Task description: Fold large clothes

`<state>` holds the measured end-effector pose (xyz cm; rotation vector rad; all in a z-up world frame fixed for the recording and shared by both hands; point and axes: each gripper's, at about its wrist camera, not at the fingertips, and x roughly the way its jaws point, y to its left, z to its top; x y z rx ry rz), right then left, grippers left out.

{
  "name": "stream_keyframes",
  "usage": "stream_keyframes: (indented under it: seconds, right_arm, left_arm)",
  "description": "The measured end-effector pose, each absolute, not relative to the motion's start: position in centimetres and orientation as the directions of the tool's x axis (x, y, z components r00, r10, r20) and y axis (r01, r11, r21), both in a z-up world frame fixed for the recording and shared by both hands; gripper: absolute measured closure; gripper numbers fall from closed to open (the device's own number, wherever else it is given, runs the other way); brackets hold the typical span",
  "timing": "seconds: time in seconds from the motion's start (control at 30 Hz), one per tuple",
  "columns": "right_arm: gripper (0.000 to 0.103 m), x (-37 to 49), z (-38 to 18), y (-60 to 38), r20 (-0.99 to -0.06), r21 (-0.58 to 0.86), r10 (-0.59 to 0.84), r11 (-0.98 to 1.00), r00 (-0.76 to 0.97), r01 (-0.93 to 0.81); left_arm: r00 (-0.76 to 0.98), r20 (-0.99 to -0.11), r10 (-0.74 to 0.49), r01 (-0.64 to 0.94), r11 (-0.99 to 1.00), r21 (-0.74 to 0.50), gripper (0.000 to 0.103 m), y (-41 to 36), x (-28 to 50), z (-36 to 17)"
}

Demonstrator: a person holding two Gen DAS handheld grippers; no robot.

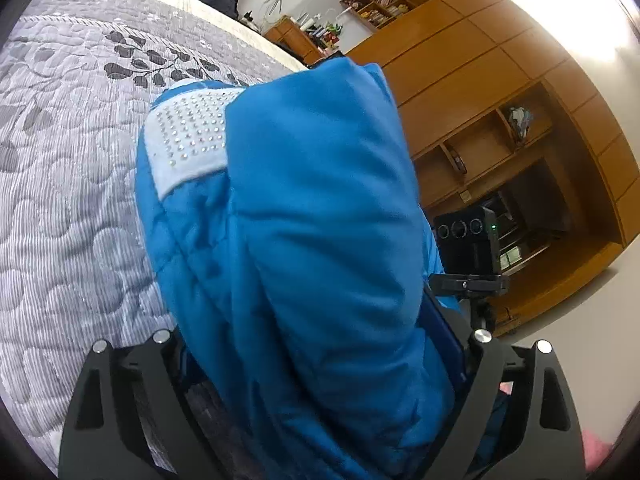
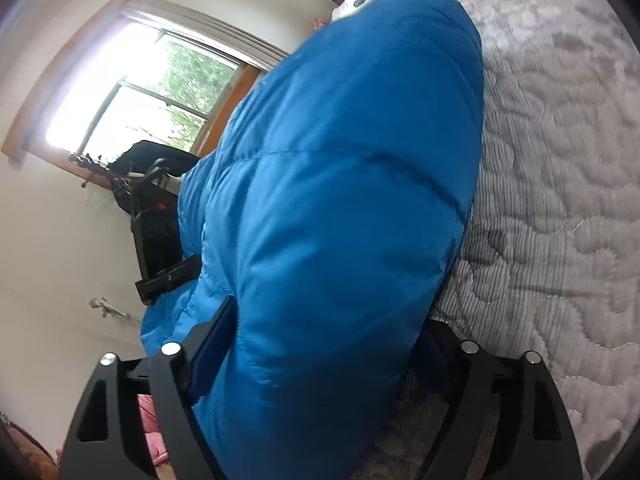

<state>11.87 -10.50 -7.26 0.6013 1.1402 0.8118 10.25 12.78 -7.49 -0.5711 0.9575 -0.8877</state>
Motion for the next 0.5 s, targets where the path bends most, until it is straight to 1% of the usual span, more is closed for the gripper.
stream_keyframes:
  seconds: [0.17,0.2,0.33,0.4,0.5]
  right_arm:
    - [0.019,11.1,-7.2,-10.1,-0.544,0.766,0.807,0.589,0.229,-0.256]
    - [0.017,10.7,-7.1,-9.9,-0.550,0.759,0.801,0.598,0.238,-0.257]
    - [0.006,10.1,-5.6,-9.9,-0.608,0.694,0.740,0.672,0.289,-0.259]
    - [0.003,9.3,-4.6,-9.9,-0.649,0.636,0.688,0.725,0.324,-0.266]
    - [0.003,7.8,-2.9,-10.2,-0.696,0.554,0.610,0.792,0.378,-0.258]
  left_arm:
    - [0.301,-0.459,-0.836,0.370,0.546,-0.751,0.014,12.8,10.0,-7.0]
    - [0.306,-0.468,-0.829,0.363,0.556,-0.748,0.014,12.8,9.9,-6.9]
    - [0.347,-0.519,-0.781,0.341,0.621,-0.706,0.013,12.2,8.8,-5.0]
    - [0.368,-0.535,-0.760,0.336,0.645,-0.686,0.013,12.4,8.2,-4.1]
    - [0.402,-0.567,-0.719,0.313,0.690,-0.653,0.013,12.7,7.2,-2.9]
